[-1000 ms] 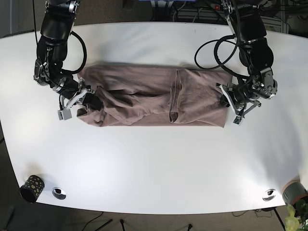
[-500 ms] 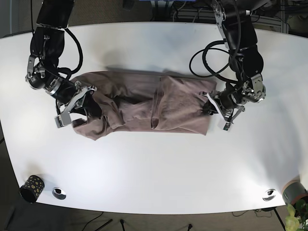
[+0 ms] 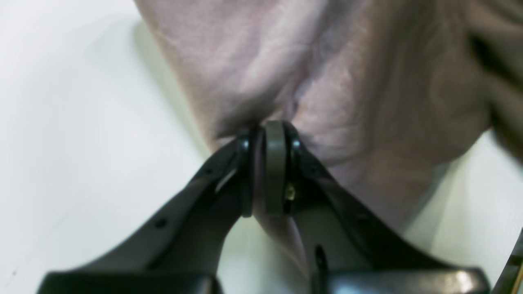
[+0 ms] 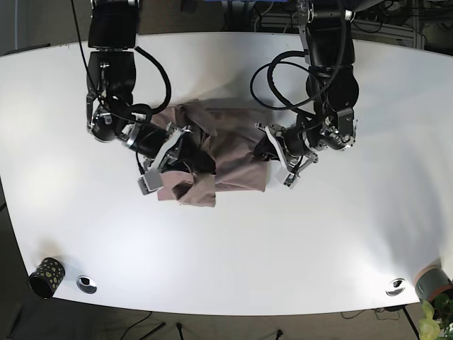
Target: Fold the T-shirt properly
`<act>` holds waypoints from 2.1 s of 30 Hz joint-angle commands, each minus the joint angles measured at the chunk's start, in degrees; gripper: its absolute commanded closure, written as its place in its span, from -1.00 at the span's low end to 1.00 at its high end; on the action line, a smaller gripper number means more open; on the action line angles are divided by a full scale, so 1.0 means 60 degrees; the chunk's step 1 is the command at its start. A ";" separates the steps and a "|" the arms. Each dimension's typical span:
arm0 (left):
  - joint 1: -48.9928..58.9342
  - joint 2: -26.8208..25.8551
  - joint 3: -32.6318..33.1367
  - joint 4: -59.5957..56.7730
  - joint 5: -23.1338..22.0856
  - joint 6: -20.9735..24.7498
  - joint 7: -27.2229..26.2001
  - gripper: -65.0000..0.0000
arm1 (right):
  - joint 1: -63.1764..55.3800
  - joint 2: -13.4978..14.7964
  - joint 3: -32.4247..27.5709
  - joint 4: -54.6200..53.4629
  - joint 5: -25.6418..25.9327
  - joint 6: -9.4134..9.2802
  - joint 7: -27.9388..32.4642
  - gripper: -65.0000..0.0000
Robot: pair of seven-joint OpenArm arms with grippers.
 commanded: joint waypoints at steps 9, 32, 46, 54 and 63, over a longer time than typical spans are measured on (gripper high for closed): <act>0.0040 -0.0036 0.0030 -0.0079 0.0739 0.0063 0.0829 0.89 | 0.0642 -0.0324 -0.0493 -0.0531 0.0008 0.0040 0.0290 1.00; 0.0010 0.0081 0.0001 0.1416 -0.0653 0.0063 0.0844 0.89 | 0.0539 -0.0354 -0.0684 0.0715 -0.2219 0.0128 0.0275 -0.45; 0.0494 -0.2938 -0.0014 0.2925 -0.1312 0.0063 0.0829 0.89 | -0.1175 0.0320 -0.0493 0.1257 -0.2233 0.0143 0.0246 0.09; 0.0421 -0.3436 -0.0014 0.2427 -0.1327 0.0063 0.0814 0.89 | -0.1189 0.0306 -0.2398 0.0480 -0.2307 0.0128 0.0920 0.28; 0.0406 -0.3011 0.0044 0.2954 -0.1312 0.0063 0.0814 0.89 | -0.0691 0.0350 -0.3790 -0.0883 -0.2219 0.0055 0.2092 0.31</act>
